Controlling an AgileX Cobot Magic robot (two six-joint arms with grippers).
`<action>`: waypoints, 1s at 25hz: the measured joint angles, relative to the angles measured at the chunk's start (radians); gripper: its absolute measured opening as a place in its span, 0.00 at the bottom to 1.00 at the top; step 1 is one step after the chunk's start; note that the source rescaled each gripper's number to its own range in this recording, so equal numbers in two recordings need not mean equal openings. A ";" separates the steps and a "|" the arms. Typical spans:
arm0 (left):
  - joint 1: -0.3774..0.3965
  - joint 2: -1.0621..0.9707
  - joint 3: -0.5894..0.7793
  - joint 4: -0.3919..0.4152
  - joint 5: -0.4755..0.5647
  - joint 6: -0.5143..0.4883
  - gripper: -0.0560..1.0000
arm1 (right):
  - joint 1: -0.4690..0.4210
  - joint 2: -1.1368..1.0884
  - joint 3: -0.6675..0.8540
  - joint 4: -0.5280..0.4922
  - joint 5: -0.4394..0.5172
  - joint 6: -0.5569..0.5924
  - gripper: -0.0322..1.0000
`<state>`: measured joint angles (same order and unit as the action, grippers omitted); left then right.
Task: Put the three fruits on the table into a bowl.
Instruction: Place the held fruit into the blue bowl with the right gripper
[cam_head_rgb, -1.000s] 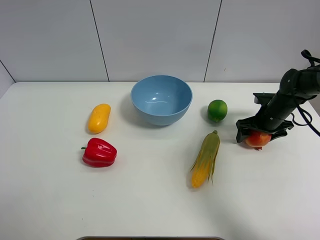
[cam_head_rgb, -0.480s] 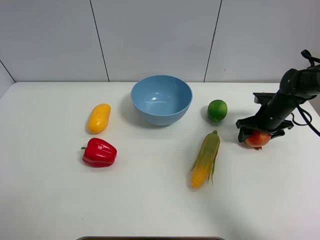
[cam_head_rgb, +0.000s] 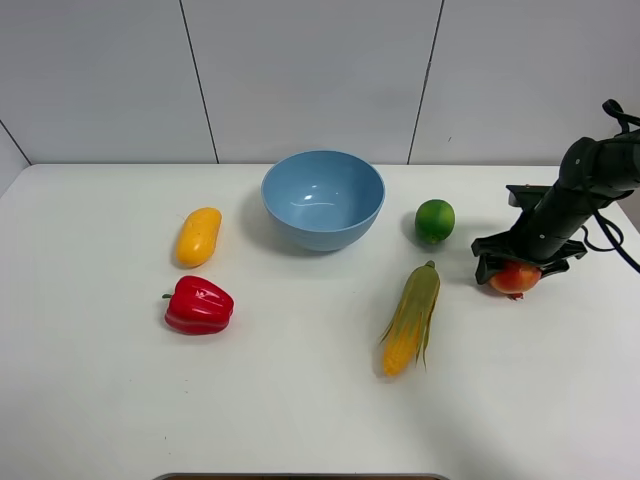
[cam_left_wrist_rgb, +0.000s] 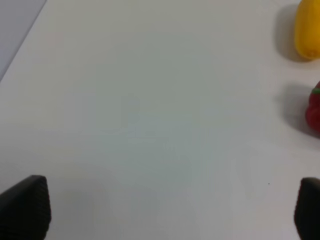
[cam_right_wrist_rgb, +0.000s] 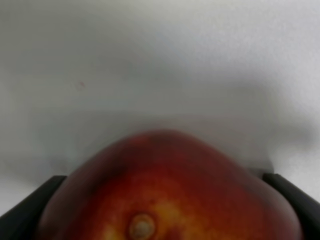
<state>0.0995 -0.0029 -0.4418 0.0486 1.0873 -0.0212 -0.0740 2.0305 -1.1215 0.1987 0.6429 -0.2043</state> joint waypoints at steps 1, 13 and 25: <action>0.000 0.000 0.000 0.000 0.000 0.000 1.00 | 0.000 0.000 0.000 0.002 -0.001 0.000 0.23; 0.000 0.000 0.000 0.000 0.000 0.000 1.00 | 0.000 -0.070 0.000 0.017 0.009 0.000 0.23; 0.000 0.000 0.000 0.000 0.000 0.000 1.00 | 0.000 -0.344 0.000 0.101 0.042 -0.019 0.23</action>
<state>0.0995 -0.0029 -0.4418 0.0486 1.0873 -0.0212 -0.0740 1.6867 -1.1215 0.2998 0.6854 -0.2234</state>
